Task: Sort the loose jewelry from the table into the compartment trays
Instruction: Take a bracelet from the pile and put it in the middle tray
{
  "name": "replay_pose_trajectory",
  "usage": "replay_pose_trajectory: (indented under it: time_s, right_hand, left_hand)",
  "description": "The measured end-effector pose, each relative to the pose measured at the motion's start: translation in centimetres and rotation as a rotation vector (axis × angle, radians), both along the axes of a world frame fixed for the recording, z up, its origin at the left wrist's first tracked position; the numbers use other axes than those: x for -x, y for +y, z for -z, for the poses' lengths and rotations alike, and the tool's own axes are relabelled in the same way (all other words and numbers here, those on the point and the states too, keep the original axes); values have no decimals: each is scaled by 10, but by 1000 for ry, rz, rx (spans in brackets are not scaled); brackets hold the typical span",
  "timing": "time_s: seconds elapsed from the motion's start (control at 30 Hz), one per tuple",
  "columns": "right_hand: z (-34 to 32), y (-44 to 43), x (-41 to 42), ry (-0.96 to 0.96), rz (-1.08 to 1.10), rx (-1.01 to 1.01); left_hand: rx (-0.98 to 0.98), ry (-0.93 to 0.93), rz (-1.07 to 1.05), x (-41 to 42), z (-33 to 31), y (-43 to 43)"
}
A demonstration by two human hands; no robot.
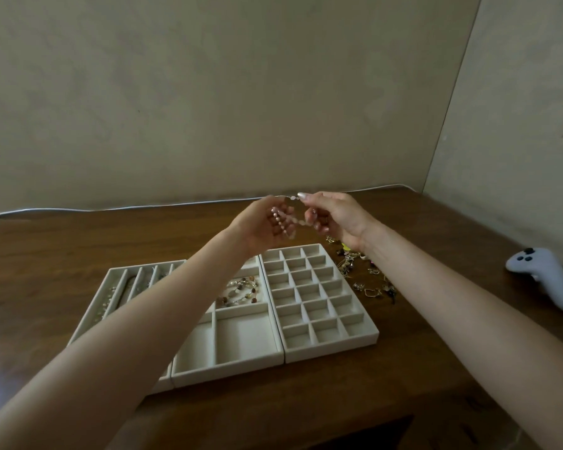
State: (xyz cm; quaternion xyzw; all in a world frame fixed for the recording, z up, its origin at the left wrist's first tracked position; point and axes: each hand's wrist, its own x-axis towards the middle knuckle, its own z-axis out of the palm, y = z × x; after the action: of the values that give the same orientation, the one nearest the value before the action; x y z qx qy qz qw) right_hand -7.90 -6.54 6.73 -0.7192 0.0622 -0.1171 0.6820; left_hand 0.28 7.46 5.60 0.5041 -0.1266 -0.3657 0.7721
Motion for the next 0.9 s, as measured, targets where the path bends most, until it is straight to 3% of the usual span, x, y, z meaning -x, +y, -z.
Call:
replay_pose_trajectory:
  time_s: [0.1, 0.23, 0.37, 0.43, 0.53, 0.63, 0.73, 0.9]
  right_hand:
    - [8, 1, -4, 60, 24, 36]
    - [11, 6, -2, 47, -302, -6]
    - [13, 14, -2, 73, -368, 116]
    - [16, 23, -4, 86, -340, 145]
    - [21, 35, -3, 92, -290, 44]
    - [30, 44, 4, 94, -314, 86]
    - [39, 54, 15, 128, -380, 196]
    - [48, 66, 32, 217, -540, 381]
  left_hand:
    - [28, -100, 188, 5, -6, 15]
    - [-53, -329, 365, 9, -10, 33]
    - [-69, -351, 435, 4, -9, 51]
    - [-102, -364, 412, 4, -5, 58]
    - [-225, -404, 181, 3, 3, 72]
    - [-399, -533, 58, 7, 10, 93]
    - [-537, -651, 41, 27, 13, 110]
    - [-799, -687, 150, 62, 20, 121]
